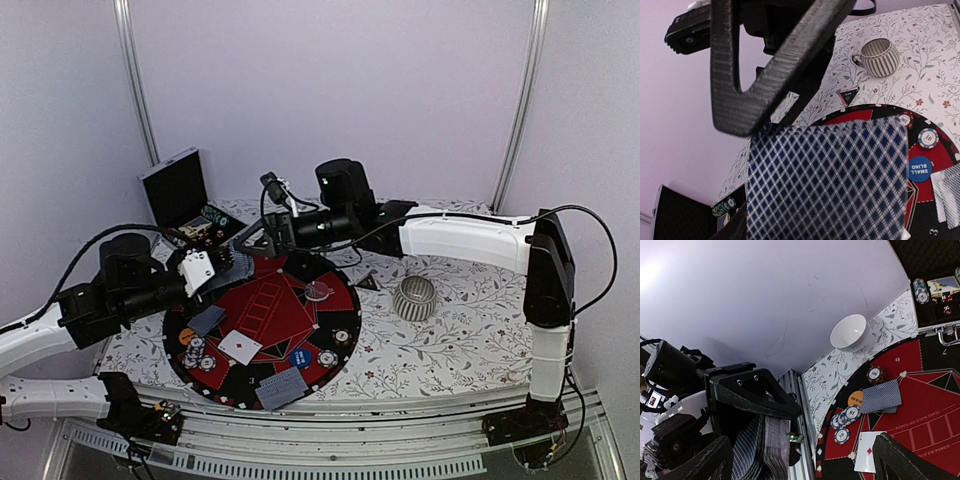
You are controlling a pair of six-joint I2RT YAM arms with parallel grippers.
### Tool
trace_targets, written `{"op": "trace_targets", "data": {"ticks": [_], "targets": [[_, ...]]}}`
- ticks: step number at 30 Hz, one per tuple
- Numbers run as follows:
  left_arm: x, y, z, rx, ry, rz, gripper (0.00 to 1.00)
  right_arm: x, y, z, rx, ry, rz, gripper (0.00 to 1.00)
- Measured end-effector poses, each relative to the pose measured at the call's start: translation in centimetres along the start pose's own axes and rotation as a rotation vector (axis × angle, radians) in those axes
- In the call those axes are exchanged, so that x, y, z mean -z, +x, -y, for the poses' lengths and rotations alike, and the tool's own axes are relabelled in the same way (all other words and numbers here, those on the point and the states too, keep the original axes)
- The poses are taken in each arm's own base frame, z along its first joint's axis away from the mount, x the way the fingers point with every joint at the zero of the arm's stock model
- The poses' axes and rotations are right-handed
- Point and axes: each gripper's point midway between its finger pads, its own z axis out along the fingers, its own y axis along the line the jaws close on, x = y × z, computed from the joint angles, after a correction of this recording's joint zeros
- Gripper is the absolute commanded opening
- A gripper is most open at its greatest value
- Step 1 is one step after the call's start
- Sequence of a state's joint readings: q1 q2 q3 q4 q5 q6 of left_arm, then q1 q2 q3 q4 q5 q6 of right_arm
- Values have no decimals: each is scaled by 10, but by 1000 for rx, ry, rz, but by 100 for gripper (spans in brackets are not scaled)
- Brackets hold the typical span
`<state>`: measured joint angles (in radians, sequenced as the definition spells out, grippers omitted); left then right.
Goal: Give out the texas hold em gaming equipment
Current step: Pick up the poker card from the face-down deck piles.
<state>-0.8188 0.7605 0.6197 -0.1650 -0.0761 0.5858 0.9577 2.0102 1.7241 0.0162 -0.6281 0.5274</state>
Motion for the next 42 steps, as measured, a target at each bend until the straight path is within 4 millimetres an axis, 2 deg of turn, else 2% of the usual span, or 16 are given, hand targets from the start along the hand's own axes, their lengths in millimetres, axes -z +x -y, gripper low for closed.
{"op": "trace_targets", "data": {"ticks": [4, 8, 17, 29, 38, 42], "targets": [[0, 2, 3, -23, -1, -9, 50, -12, 17, -13, -47, -33, -71, 100], [-1, 5, 3, -36, -4, -21, 50, -17, 22, -15, -70, -46, -96, 99], [-2, 9, 1, -45, -24, -45, 51, -26, 37, 11, -121, 40, -144, 93], [-2, 17, 2, -54, -31, -74, 51, -19, 36, 23, -106, 99, -145, 86], [-2, 17, 1, -54, -36, -75, 51, -13, 30, 15, -92, 80, -140, 67], [-2, 17, 1, -54, -36, -75, 51, -11, 27, 9, -86, 66, -139, 46]]}}
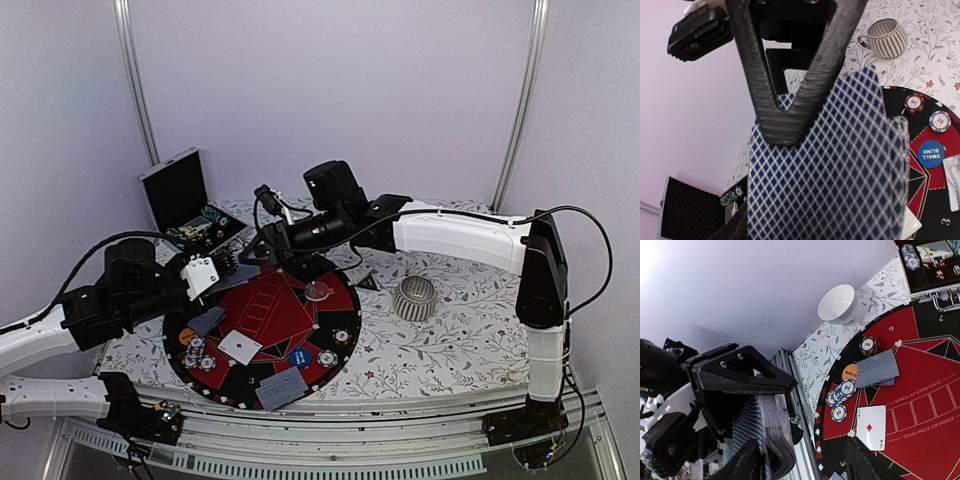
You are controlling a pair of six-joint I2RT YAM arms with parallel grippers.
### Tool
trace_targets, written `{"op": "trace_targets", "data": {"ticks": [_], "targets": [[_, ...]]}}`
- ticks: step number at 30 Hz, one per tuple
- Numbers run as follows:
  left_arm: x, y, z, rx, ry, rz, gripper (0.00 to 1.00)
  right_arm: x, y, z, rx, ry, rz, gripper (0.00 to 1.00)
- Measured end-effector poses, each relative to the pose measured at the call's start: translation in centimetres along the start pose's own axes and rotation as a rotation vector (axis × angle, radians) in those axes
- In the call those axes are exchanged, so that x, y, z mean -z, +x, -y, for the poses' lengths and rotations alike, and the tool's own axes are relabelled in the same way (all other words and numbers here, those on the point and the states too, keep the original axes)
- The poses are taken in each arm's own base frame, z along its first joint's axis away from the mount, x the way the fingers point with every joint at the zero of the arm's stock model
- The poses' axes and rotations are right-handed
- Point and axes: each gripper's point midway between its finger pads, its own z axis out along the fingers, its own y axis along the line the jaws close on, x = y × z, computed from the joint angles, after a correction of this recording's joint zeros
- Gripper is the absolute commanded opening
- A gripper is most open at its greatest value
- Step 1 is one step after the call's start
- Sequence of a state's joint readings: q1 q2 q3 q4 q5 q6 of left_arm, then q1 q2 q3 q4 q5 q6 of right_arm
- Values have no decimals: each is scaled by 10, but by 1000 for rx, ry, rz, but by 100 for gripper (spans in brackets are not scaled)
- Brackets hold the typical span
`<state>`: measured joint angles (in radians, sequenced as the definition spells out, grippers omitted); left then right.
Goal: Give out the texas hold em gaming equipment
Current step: Pick up the poker card from the face-down deck piles.
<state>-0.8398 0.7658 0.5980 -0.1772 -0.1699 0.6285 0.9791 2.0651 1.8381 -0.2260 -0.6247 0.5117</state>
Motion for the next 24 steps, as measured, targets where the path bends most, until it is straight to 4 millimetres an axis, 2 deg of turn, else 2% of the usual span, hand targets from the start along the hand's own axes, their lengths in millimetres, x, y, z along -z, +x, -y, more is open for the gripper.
{"op": "trace_targets", "data": {"ticks": [2, 11, 14, 24], "targets": [[0, 0, 0, 0, 0, 0, 51, 2, 0, -4, 4, -14, -2, 36], [0, 0, 0, 0, -1, 1, 52, 5, 1, -14, -1, -50, -15, 7], [0, 1, 0, -1, -1, -5, 51, 6, 3, -16, -6, -58, -23, 3], [0, 2, 1, -1, -1, -5, 52, 20, 2, -22, -2, -53, -13, 2]]}}
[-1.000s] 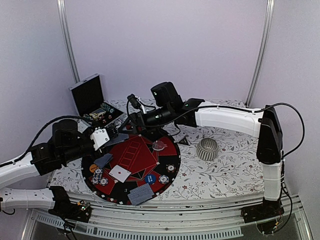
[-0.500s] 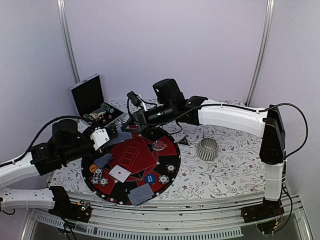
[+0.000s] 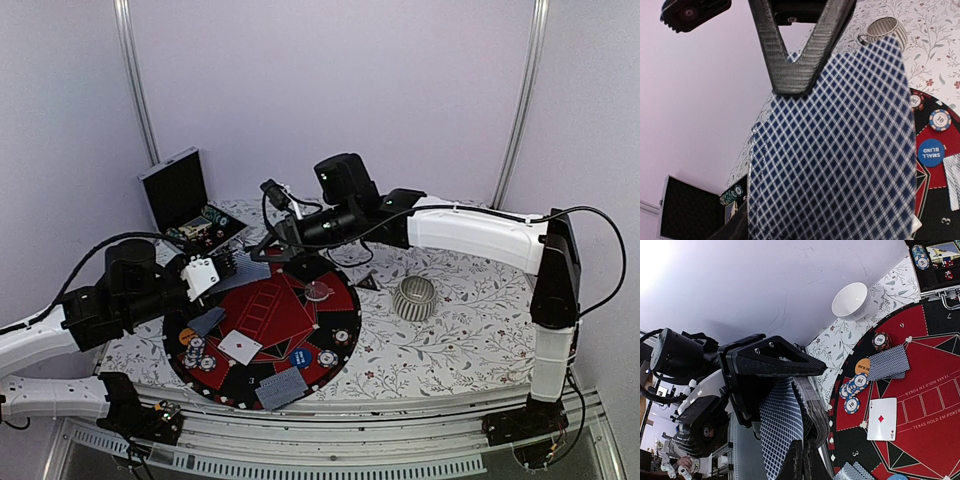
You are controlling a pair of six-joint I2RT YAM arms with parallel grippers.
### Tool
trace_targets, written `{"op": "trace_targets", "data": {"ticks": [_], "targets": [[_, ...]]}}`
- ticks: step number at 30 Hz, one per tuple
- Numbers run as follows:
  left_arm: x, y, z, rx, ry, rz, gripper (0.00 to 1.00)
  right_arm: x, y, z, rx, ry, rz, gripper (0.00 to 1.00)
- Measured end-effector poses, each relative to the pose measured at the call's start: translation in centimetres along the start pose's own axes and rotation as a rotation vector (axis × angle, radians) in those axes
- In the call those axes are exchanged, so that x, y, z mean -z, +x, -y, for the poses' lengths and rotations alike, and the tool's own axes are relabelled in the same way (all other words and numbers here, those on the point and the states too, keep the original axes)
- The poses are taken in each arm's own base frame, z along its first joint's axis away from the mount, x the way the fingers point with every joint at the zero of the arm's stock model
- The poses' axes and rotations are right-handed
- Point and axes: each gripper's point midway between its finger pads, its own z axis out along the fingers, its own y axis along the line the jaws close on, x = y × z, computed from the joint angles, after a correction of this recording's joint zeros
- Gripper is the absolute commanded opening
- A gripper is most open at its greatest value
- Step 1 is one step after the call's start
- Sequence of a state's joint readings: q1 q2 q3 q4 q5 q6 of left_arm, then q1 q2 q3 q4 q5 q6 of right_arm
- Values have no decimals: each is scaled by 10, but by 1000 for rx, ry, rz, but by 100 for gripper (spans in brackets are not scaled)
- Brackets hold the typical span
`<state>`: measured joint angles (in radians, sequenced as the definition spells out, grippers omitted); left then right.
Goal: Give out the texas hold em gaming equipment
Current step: Pick up the poker card from the face-down deck piles, then flop the poker card in the community card area.
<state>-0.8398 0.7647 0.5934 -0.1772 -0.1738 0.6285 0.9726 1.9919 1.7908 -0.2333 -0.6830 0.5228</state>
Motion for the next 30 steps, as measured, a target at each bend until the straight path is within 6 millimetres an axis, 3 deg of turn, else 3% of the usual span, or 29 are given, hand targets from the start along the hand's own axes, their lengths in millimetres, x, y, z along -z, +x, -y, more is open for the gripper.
{"op": "trace_targets", "data": {"ticks": [5, 11, 16, 20, 23, 26, 30], "targets": [[0, 0, 0, 0, 0, 0, 52, 17, -5, -6, 22, 18, 18, 2], [0, 0, -1, 0, -4, -3, 52, 43, -23, -31, 90, 4, 71, 2], [0, 3, -4, 5, -23, -17, 53, 63, -35, -29, 152, 57, 123, 2], [1, 5, -14, 16, -75, -37, 53, 97, -50, 5, 274, 275, 220, 2], [1, 9, -24, 34, -125, -58, 53, 107, -57, 33, 403, 418, 243, 2], [2, 15, -36, 63, -176, -81, 54, 95, -50, 67, 532, 494, 208, 2], [4, 24, -53, 106, -244, -107, 54, 52, -24, 118, 712, 546, 129, 2]]}}
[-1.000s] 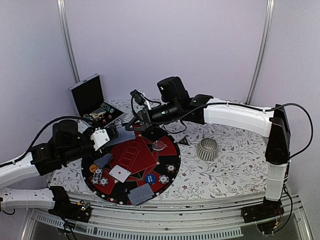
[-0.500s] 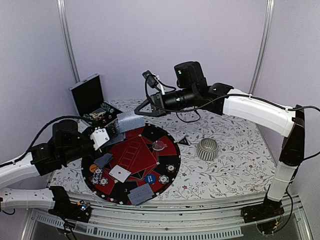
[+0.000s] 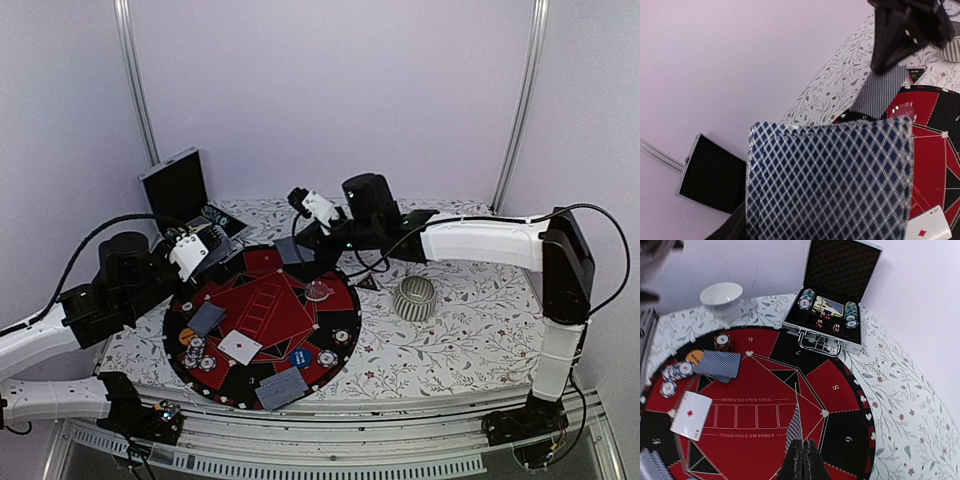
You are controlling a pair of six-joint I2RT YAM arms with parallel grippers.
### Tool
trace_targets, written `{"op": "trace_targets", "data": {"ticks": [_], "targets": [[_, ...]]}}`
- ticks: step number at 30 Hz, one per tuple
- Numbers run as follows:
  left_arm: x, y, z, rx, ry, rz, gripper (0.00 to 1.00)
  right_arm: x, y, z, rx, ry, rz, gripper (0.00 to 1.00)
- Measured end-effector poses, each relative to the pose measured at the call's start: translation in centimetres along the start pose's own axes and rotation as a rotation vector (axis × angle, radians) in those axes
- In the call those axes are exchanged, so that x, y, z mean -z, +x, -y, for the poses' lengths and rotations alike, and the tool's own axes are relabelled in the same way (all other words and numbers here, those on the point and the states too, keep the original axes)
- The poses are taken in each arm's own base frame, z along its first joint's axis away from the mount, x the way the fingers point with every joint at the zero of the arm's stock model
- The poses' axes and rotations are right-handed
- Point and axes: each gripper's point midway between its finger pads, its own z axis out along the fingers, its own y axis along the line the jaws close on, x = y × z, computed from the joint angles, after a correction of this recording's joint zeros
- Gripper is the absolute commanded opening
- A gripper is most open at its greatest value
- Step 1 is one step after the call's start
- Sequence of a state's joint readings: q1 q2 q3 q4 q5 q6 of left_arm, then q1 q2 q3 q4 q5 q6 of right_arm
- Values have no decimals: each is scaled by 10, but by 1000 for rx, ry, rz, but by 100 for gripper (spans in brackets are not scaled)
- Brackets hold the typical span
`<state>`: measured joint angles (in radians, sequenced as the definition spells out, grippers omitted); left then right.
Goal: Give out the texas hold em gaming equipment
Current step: Flop the poker card in the community card area.
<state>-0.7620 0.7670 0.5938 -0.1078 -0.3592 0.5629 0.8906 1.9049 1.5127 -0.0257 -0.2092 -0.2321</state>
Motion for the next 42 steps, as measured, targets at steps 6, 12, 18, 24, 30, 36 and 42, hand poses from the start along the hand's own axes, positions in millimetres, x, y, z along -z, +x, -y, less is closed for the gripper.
{"op": "trace_targets", "data": {"ticks": [6, 12, 18, 24, 30, 36, 42], "targets": [[-1, 0, -6, 26, -21, 0, 54, -82, 61, -54, 441, -32, -10, 2], [-2, 2, -7, 31, -25, -6, 54, -135, 100, -103, 760, -98, 12, 2], [-2, 2, -7, 39, -23, -5, 54, -142, 141, -114, 993, -130, -36, 2], [-2, 1, -7, 44, -17, 0, 54, -133, 151, -125, 1125, -171, -20, 2], [-2, 1, -7, 45, -18, -1, 54, -125, 154, -133, 1169, -225, -25, 2], [-2, 1, -7, 45, -18, 0, 54, -118, 155, -143, 1190, -284, -24, 2], [-2, 1, -7, 46, -16, 1, 54, -117, 154, -153, 1214, -314, -18, 2]]}}
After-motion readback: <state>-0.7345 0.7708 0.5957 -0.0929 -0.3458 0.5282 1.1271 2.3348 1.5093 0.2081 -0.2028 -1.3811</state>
